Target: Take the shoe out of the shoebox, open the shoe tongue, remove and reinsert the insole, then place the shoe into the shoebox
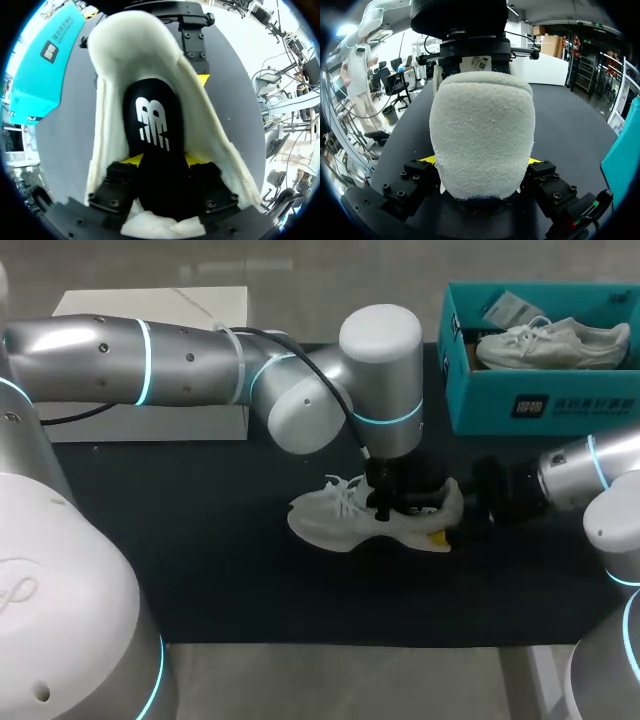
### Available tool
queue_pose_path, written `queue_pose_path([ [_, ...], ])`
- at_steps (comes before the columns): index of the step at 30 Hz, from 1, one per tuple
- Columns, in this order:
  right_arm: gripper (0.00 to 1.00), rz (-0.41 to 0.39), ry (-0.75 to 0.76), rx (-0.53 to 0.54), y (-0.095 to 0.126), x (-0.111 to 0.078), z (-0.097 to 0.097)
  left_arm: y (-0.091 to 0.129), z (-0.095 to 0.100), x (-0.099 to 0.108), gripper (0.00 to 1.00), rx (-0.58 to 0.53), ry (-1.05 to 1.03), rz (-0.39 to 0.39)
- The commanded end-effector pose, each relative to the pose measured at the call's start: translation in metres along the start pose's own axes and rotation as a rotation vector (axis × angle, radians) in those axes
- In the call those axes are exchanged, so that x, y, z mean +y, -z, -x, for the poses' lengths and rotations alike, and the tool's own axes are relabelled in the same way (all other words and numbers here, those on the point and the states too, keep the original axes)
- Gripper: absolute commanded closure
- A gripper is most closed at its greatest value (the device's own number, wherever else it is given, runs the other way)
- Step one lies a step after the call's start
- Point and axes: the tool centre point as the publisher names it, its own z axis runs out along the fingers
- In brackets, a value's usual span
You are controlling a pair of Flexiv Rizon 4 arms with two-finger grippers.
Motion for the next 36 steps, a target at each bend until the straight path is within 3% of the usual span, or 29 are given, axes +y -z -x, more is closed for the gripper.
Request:
queue_pose_path([
  [1, 1.0, -0.002, 0.001, 0.0, -0.008, -0.003, -0.005, -0.057, 0.01, 0.001, 0.57, 0.005, 0.002, -0.004],
  [13, 1.0, -0.002, 0.001, 0.0, -0.008, -0.003, -0.005, -0.068, -0.001, -0.016, 0.54, -0.057, -0.013, 0.016],
  [22, 1.0, -0.002, 0.001, 0.0, -0.008, -0.003, -0.005, -0.066, -0.013, -0.019, 0.53, 0.003, -0.052, 0.007],
  [36, 1.0, -0.002, 0.001, 0.0, -0.008, -0.003, -0.005, -0.091, 0.006, -0.024, 0.51, -0.054, -0.032, 0.043],
])
